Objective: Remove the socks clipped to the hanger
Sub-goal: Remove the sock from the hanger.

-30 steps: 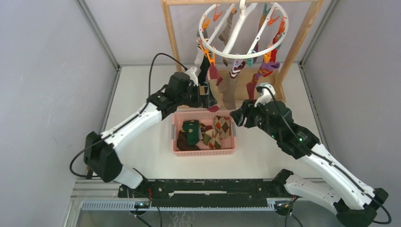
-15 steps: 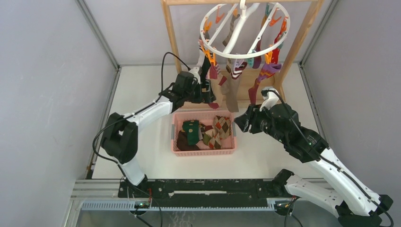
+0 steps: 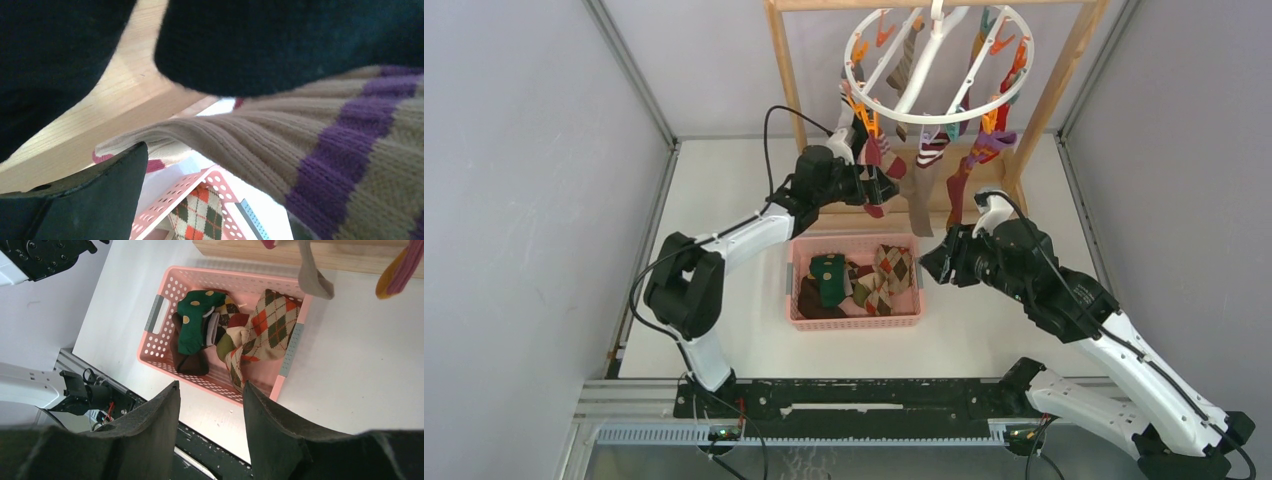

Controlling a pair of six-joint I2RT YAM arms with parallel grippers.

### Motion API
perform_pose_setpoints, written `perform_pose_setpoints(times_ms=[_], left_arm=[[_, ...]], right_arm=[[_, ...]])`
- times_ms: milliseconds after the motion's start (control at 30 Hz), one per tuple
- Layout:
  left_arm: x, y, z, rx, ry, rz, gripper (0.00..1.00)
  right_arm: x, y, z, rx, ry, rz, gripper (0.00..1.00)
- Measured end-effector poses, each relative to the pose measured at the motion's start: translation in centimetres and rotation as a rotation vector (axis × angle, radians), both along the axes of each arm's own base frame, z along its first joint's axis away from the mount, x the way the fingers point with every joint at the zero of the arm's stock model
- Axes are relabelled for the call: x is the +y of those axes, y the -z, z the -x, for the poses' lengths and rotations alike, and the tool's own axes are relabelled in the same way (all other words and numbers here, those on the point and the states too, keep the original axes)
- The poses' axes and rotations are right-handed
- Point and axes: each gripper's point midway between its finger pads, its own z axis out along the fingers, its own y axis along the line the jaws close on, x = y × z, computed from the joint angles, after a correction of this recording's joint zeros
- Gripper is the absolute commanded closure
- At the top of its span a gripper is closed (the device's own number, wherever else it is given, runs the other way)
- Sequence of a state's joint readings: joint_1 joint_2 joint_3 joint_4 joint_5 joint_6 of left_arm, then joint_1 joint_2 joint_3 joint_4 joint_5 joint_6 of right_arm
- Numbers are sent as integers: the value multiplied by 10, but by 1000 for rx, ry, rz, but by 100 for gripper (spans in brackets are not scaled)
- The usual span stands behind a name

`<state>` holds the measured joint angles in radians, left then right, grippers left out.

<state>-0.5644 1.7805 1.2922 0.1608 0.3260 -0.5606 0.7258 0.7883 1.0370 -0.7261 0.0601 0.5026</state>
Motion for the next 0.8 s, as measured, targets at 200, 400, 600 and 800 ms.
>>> perform_pose_setpoints(times_ms=[200, 400, 600, 800], left_arm=[[0, 3, -8, -11, -34, 13, 0], [12, 37, -3, 12, -62, -46, 0], [23, 61, 0, 31, -101, -91, 0], [29, 56, -13, -18, -157, -97, 0]], right_arm=[[-1, 4, 5, 27, -8, 0, 44], [-4, 6, 12, 50, -15, -2, 44], [-6, 8, 16, 60, -18, -1, 44], [-7, 11, 19, 80, -21, 6, 44]])
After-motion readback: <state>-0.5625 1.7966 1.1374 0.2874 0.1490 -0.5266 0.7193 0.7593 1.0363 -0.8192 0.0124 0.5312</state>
